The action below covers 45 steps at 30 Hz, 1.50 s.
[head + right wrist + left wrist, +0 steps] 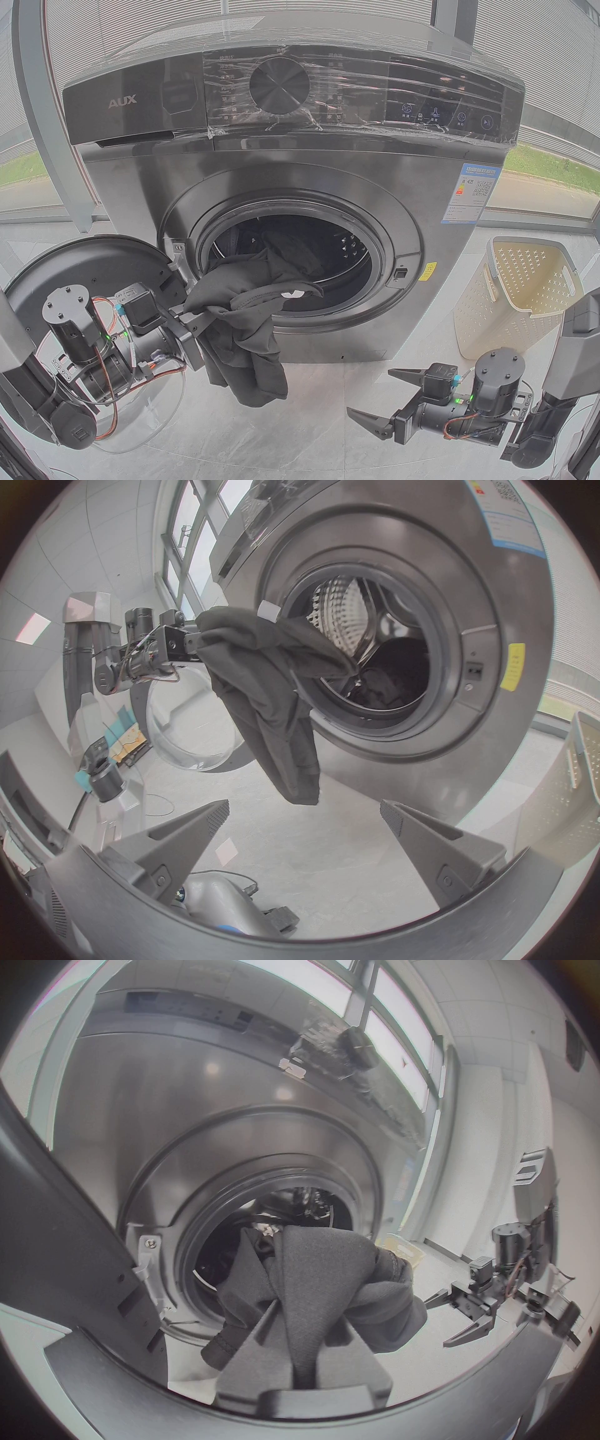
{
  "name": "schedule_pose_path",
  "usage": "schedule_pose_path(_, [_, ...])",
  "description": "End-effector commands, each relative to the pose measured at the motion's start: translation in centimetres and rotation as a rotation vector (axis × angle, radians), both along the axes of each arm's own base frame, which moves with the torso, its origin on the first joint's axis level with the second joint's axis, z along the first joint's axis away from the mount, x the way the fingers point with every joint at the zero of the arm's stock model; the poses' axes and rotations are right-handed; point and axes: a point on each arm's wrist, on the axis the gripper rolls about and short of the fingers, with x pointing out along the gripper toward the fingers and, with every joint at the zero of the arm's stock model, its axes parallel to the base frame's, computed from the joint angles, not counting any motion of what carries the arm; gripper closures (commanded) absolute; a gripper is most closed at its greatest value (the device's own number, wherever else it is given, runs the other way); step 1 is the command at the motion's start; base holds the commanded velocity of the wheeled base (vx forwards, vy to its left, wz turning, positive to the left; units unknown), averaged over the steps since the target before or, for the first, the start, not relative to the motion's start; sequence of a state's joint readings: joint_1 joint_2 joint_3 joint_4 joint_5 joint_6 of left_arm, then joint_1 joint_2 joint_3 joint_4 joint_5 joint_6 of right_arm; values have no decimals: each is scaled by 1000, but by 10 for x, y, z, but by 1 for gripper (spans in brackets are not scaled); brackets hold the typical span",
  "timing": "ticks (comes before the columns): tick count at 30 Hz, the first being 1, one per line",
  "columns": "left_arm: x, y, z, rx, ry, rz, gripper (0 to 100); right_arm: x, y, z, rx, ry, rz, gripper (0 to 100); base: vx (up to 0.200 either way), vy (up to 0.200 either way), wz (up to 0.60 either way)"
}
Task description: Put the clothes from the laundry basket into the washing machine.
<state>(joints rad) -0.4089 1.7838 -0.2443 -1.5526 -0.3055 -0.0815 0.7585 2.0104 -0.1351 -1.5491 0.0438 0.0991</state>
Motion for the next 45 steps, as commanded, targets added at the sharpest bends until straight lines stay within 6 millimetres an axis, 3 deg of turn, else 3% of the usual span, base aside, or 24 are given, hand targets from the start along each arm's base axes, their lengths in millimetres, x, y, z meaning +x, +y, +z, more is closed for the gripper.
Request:
schedule_pose_path(1, [6,-13,-14,16,48,87,100,14,-10,10,23,-50,-98,0,0,0,0])
schedule_pose_path(4, [6,-21,-17,21,57,83,100,18,-12,11,27,-55,-115,0,0,0,0])
schedule_pose_path(38, [9,-31,-29,41,90,97,100,17,-8,12,44,-53,-99,0,53,0,0])
schedule_pose_path(45, [-7,-43,-34,55,124,30,100,13,-9,16,53,-61,-77,0,0,0,0])
